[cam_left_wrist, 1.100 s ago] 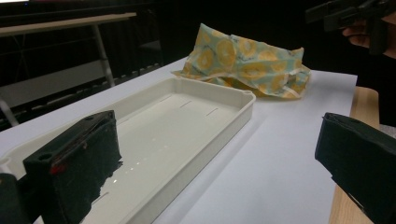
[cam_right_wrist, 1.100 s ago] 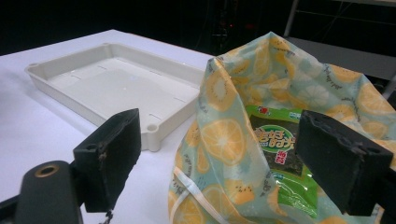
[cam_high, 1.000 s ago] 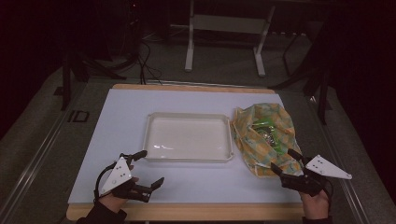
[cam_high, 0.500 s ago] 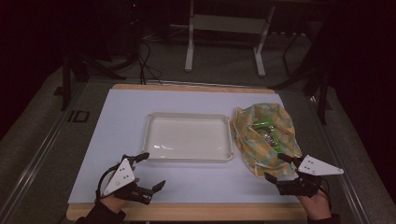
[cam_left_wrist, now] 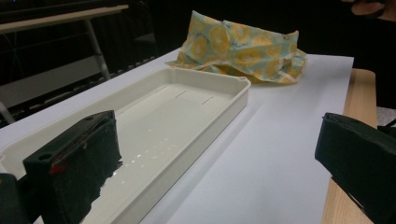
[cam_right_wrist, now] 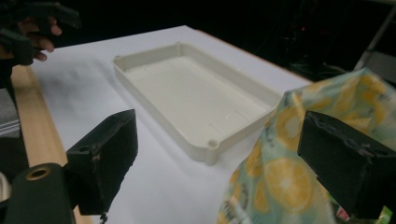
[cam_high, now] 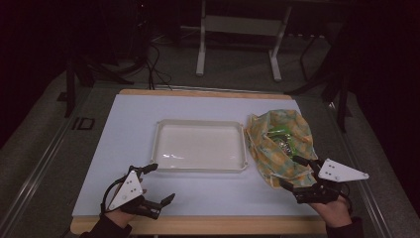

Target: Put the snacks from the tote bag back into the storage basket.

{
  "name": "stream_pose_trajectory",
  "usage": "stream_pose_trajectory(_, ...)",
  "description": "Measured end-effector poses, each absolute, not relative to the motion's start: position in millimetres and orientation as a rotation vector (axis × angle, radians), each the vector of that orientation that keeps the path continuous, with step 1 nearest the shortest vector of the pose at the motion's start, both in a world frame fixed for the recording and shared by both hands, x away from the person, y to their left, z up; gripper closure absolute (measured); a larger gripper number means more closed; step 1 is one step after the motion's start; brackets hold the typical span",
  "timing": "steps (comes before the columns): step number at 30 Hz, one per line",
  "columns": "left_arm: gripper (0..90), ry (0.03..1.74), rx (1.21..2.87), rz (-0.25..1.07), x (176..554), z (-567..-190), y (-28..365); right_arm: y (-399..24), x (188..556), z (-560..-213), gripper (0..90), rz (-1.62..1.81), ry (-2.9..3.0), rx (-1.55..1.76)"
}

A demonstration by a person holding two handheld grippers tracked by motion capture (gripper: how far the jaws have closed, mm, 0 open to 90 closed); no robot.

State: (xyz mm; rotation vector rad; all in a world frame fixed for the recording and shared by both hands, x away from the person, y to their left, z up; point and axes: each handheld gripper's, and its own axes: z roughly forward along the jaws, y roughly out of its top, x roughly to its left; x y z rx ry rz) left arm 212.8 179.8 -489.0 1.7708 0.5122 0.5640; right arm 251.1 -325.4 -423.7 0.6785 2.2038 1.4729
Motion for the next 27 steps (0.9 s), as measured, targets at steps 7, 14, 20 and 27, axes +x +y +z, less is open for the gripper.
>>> stream_pose_trajectory(7, 0.4, 0.505, 1.773, 0.561, 211.8, -489.5, 178.1, -324.0, 258.3, -407.8, 12.4, 1.484, 2.193, 0.639)
stream_pose_trajectory(14, 0.4, 0.504, 1.771, 0.567, 211.2, -489.4, 178.3, -327.1, 267.3, -395.6, 12.9, 1.477, 2.153, 0.624)
stream_pose_trajectory(20, 0.4, 0.509, 1.766, 0.567, 211.9, -489.4, 178.4, -334.7, 281.3, -383.7, 12.9, 1.471, 2.099, 0.638)
stream_pose_trajectory(27, 0.4, 0.505, 1.762, 0.568, 211.8, -489.3, 179.0, -344.2, 294.8, -372.9, 13.7, 1.473, 2.04, 0.672)
